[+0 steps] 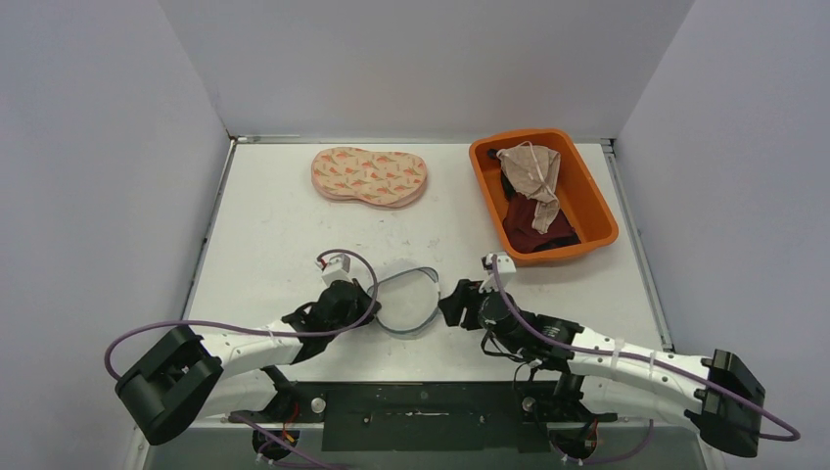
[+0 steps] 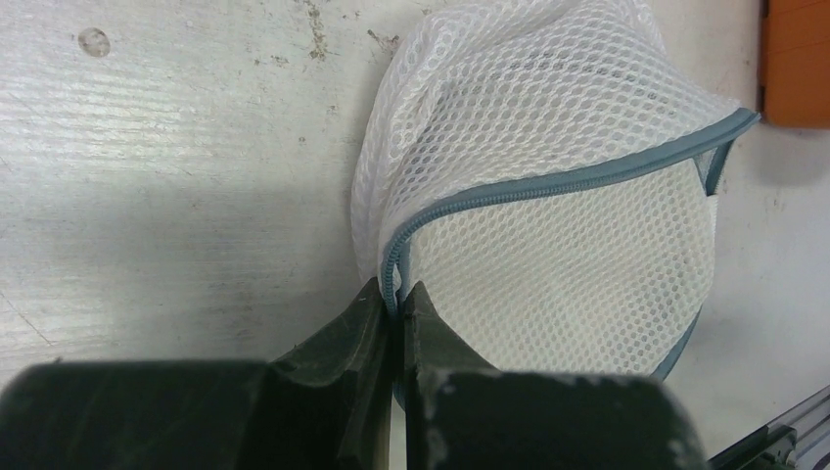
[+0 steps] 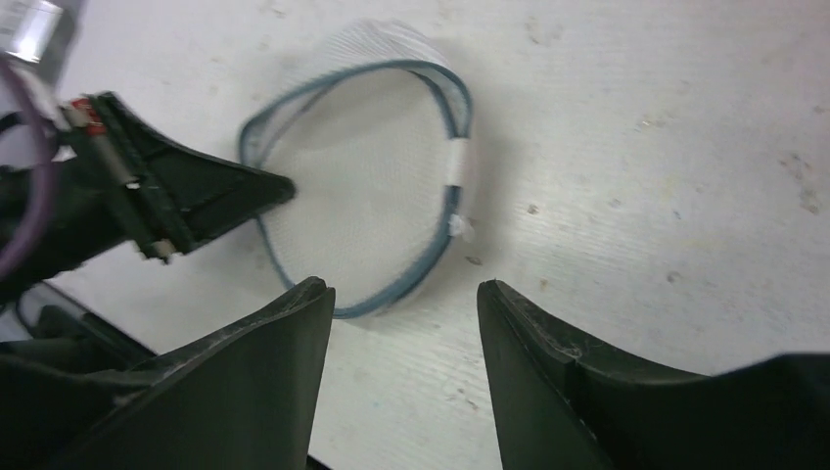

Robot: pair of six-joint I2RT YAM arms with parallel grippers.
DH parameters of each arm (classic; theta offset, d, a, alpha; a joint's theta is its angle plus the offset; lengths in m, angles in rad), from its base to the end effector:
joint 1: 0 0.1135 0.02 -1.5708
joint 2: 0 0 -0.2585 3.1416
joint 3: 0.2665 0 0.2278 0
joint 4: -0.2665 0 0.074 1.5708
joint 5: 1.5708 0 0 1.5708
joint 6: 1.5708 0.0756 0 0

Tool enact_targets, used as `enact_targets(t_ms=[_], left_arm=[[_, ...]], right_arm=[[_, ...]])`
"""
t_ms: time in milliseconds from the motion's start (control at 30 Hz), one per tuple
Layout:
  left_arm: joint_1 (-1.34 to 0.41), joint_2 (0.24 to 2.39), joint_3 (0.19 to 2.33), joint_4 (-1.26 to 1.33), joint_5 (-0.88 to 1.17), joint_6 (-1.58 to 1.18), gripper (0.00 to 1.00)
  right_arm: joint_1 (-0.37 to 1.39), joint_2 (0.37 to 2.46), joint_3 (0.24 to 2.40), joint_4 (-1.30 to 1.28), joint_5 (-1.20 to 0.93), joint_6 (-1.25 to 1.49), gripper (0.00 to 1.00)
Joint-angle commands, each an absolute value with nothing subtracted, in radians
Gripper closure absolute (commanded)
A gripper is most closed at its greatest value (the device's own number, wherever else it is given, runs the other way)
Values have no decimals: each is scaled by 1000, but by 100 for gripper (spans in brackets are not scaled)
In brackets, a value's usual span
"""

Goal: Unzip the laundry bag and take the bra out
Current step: Place the laundry bag at the center of the board.

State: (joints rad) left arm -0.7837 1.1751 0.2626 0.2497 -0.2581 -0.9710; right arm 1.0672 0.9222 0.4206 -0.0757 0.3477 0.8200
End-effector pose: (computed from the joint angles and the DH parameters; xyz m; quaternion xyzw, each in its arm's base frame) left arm 0.1682 -0.1404 0.1244 -0.1395 0.8820 -0.2605 0.3669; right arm 0.1224 0.1688 0.1873 -0.0249 0.8694 0.2908 0.3986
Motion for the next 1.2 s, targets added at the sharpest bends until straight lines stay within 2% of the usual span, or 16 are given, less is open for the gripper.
enact_targets(t_ms=[0,167,500,800,967,1167], left_arm=[[-780,1188,292,171,-299,-931,100],[-782,1185,299,169,-275,-938,98],[-793,1113,306,129,-226,-944,70],[-794,952,314,6,-199,-946,65],[-795,800,359,-160,-167,-942,63],[-795,673,445,-266,-142,-923,52]], right_arm=[[1040,912,482,73,201,764,47],[961,1098,442,405,-43,826,62],[918,1451,414,666,-130,843,68],[919,1569,420,677,-93,850,71],[920,1605,437,657,-79,856,71],[927,1613,453,606,-49,847,71]])
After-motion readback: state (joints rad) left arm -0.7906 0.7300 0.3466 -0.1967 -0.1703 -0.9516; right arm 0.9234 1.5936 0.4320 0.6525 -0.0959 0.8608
